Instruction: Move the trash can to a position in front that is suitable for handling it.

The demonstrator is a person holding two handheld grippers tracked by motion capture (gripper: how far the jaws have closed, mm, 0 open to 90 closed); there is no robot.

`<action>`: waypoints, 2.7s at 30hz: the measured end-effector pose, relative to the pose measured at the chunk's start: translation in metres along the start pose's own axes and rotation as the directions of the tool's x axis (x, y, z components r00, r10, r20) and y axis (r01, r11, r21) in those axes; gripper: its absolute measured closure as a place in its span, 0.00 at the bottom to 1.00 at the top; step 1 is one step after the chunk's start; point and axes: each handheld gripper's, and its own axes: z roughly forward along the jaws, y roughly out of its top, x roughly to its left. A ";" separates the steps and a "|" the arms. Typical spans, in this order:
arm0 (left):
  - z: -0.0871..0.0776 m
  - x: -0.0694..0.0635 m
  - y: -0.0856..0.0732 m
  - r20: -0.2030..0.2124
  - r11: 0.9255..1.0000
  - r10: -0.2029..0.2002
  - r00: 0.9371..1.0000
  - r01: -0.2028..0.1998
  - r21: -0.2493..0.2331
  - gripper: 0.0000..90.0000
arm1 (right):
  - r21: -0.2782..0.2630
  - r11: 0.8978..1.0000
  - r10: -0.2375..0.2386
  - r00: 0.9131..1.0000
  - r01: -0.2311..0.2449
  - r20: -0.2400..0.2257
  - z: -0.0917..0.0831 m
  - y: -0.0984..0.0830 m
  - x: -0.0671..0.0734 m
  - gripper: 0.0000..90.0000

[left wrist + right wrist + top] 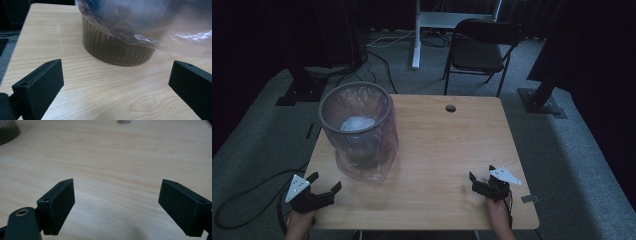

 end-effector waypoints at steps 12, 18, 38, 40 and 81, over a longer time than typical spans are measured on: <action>0.025 0.012 0.009 -0.024 0.983 -0.076 0.997 0.079 0.168 0.00 | 0.070 0.990 -0.104 0.975 0.120 -0.197 0.038 0.021 0.056 0.15; 0.036 0.019 0.015 -0.057 0.987 -0.053 0.997 0.061 0.151 0.00 | 0.058 0.989 -0.119 0.969 0.135 -0.215 0.071 0.039 0.076 0.15; 0.089 0.071 0.056 -0.228 0.984 -0.138 0.964 0.159 0.079 0.00 | 0.045 0.998 0.050 0.985 -0.043 -0.166 0.166 0.117 0.095 0.15; 0.094 0.079 0.071 -0.266 0.985 -0.147 0.953 0.166 0.051 0.00 | 0.042 0.998 0.052 0.986 -0.046 -0.156 0.175 0.127 0.101 0.15; 0.120 0.080 0.123 -0.133 0.988 -0.093 0.987 0.108 0.113 0.00 | 0.038 0.999 0.012 0.914 0.004 -0.406 0.213 0.208 0.159 0.25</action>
